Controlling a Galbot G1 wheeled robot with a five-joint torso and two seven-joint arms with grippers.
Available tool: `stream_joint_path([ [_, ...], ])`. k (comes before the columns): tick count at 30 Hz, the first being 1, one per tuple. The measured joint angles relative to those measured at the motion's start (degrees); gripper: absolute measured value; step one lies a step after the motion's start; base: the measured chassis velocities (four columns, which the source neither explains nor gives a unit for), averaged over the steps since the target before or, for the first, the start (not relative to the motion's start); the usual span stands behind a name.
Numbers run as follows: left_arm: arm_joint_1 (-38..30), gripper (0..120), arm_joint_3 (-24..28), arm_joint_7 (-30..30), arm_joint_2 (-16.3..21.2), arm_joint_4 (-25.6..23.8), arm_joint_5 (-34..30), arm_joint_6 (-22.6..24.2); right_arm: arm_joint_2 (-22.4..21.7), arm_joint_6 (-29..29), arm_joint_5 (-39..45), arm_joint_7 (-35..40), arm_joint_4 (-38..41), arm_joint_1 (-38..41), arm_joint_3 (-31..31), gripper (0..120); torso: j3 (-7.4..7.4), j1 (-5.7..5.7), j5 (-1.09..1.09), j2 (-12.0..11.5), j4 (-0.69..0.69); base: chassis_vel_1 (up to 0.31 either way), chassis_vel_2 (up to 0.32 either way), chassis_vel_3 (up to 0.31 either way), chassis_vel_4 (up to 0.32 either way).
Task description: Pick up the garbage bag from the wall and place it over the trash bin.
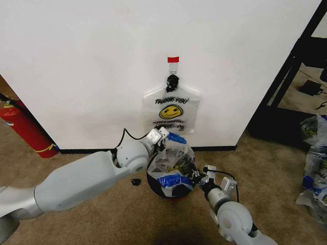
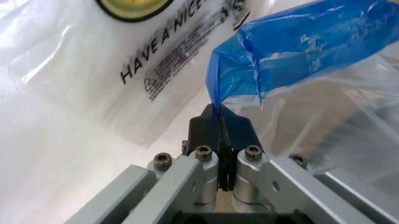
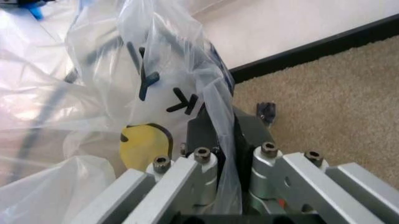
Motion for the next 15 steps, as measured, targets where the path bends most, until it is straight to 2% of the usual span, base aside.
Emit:
stream_joint_path([
  [8, -2.1, 0, 3.6, 3.4, 2.0, 3.1, -1.2, 0.1, -0.5, 1.1, 0.3, -2.2, 0.8, -0.7, 0.3, 2, 0.00, 0.00, -0.02, 0.0, -0.01, 0.000, 0.000, 0.000, 0.000],
  [15, -0.4, 0, 2.4, 5.6, 4.0, 4.8, -2.3, 0.1, -1.3, 2.6, 0.6, -4.9, 1.6, -1.5, 1.0, 2, 0.00, 0.00, -0.01, 0.0, 0.00, 0.000, 0.000, 0.000, 0.000],
])
